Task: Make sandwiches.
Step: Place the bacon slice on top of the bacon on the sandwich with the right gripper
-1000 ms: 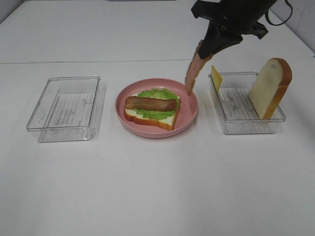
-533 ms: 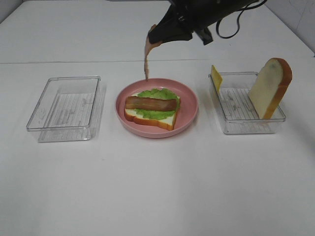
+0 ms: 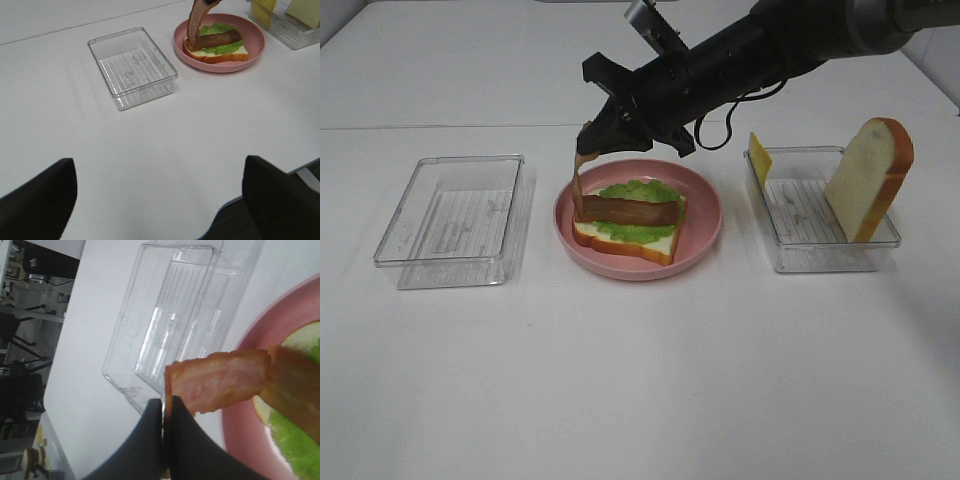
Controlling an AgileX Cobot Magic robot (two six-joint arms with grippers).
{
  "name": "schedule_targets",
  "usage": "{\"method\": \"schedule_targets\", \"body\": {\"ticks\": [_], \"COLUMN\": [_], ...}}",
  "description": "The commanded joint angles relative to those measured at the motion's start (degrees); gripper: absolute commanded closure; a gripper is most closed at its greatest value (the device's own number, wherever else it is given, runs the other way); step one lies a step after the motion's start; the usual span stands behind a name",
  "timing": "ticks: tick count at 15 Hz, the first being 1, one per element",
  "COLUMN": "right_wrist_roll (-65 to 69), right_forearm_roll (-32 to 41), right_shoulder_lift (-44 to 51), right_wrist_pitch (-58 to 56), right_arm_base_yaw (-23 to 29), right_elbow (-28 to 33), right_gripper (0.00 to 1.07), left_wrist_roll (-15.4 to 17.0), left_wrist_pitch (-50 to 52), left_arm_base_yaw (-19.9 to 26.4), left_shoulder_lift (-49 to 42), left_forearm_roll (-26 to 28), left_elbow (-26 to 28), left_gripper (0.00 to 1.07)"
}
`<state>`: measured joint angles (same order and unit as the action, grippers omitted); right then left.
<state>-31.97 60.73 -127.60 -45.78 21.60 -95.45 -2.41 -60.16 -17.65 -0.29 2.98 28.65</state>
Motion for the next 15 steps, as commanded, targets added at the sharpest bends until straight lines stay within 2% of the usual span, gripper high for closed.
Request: {"method": "schedule_targets", "body": {"ticks": [1, 6, 10, 12, 15], "right_wrist_roll": [0.80, 5.84, 16.44, 19.48, 19.48], "right_forearm_roll": [-2.46, -7.79, -22.46, -26.76, -26.76], "right_shoulder_lift": [0.11, 0.52, 2.29, 2.29, 2.29], "right_wrist_pitch": [0.52, 1.60, 2.98, 2.98, 2.98], "right_arm_base_yaw": [-0.11, -0.23, -0.97, -0.92, -0.92], "right_elbow": [-0.11, -0.11, -0.17, -0.17, -0.17], "right_gripper": [1.07, 1.07, 1.07, 1.07, 0.87], "left_wrist_roll": [0.11, 0.11, 0.11, 0.11, 0.11], "left_wrist_pitch": [0.23, 0.23, 0.23, 0.23, 0.23], "left_arm_base_yaw": [-0.23, -0.23, -0.23, -0.23, -0.23], "left_shoulder_lift": [-1.20, -1.20, -1.20, -1.20, -1.20], "left_forearm_roll": [-0.17, -0.17, -0.17, -0.17, -0.17], "left_elbow": [-0.11, -0.11, -0.11, -0.11, -0.11], "left_gripper": [0.22, 0.22, 0.22, 0.22, 0.22]}}
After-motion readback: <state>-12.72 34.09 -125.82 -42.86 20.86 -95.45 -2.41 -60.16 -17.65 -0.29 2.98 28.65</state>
